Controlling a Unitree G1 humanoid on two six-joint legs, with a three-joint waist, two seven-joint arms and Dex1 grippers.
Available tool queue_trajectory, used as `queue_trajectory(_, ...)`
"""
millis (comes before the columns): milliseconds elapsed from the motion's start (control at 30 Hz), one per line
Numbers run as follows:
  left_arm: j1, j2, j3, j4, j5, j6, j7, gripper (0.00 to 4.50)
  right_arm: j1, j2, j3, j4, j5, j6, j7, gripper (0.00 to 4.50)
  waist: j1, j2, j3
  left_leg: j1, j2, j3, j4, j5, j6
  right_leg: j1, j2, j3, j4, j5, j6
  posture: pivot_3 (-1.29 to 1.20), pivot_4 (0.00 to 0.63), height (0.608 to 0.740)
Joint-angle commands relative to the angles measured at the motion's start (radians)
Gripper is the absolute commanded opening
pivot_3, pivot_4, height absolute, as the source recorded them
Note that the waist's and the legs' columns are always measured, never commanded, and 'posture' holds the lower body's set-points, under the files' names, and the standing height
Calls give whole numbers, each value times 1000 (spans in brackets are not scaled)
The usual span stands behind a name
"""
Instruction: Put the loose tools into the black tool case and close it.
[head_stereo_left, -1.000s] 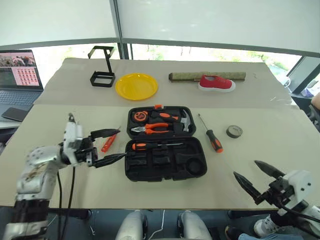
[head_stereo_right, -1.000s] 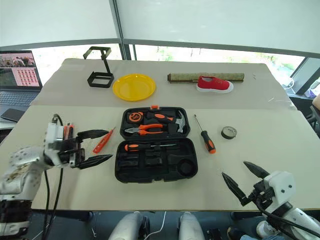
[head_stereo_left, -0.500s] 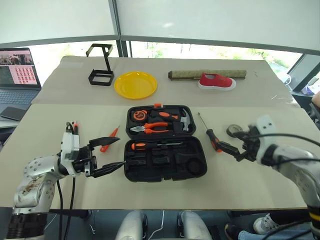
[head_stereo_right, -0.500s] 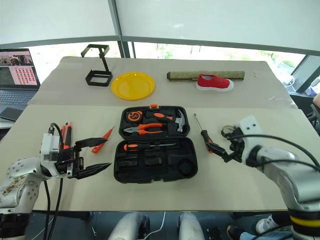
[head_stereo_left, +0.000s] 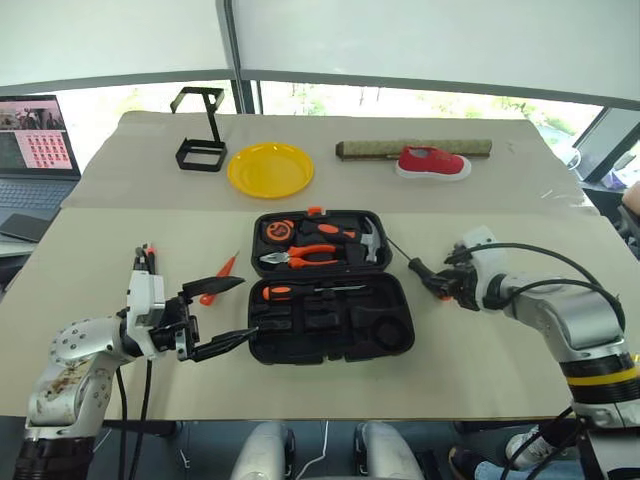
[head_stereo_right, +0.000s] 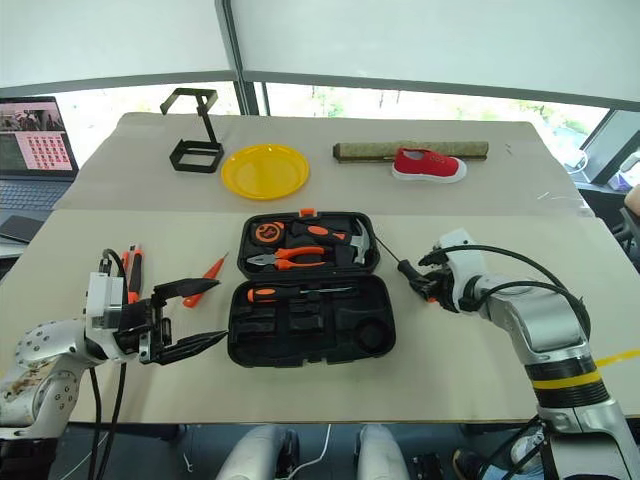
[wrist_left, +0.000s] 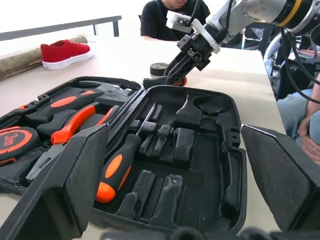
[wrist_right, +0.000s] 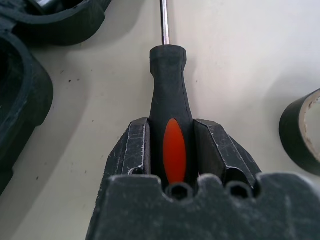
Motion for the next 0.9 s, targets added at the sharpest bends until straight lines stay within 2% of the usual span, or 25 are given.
queue_trajectory(33, -12, 14, 17, -22, -10, -9, 2, 4500, 14, -23, -70, -28, -19, -67, 22, 966, -1, 0, 0, 0, 0, 0, 0, 0, 0, 0, 0, 0, 0, 0, 0, 0, 150, 740)
queue_trajectory(233, -11, 15, 44, -25, -29, -2, 19, 4500, 39, -103, -194, -192, 22, -155, 111, 966, 2, 1, 0, -2, 0, 0, 0, 0, 0, -2, -1, 0, 0, 0, 0, 0, 150, 740)
queue_trajectory(300, -8, 19, 49, -29, -30, 0, 21, 4500, 4, -112, -194, -245, 65, -210, 204, 966, -6, 1, 0, -1, 0, 0, 0, 0, 0, -1, 0, 0, 0, 0, 0, 0, 150, 740)
queue_trajectory(400, -10, 28, 52, -29, -23, -6, 17, 4500, -74, -111, -91, -290, 100, -319, 417, 966, -22, 1, 1, 0, 1, 0, -1, 0, 0, -1, 2, 1, 0, 0, 0, 0, 150, 740)
queue_trajectory(500, 16, 56, 30, -12, 30, -53, -33, 4500, -159, -89, 78, -237, 15, -438, 570, 966, -24, 0, 1, 2, 2, 0, -1, 0, 0, 0, 3, 0, 1, -1, -2, 0, 150, 740)
queue_trajectory(567, 49, 82, 8, 5, 75, -109, -89, 4500, -230, -62, 196, -162, -81, -489, 617, 966, -26, 0, 1, 2, 2, 0, -1, 0, 0, 0, 3, 0, 1, -1, -2, 0, 150, 740)
queue_trajectory(700, 79, 102, -8, 18, 97, -157, -135, 4500, -317, -27, 344, -53, -207, -558, 698, 966, -17, 0, 2, 1, 1, 1, -1, 0, 0, -2, 1, 0, 1, -1, -2, 0, 150, 740)
queue_trajectory(900, 113, 101, 5, 3, 82, -148, -124, 4500, -347, -7, 420, 29, -307, -569, 743, 966, -7, 0, 2, -1, 0, 0, 0, 0, 0, -2, -2, -2, 1, 0, -1, 0, 150, 740)
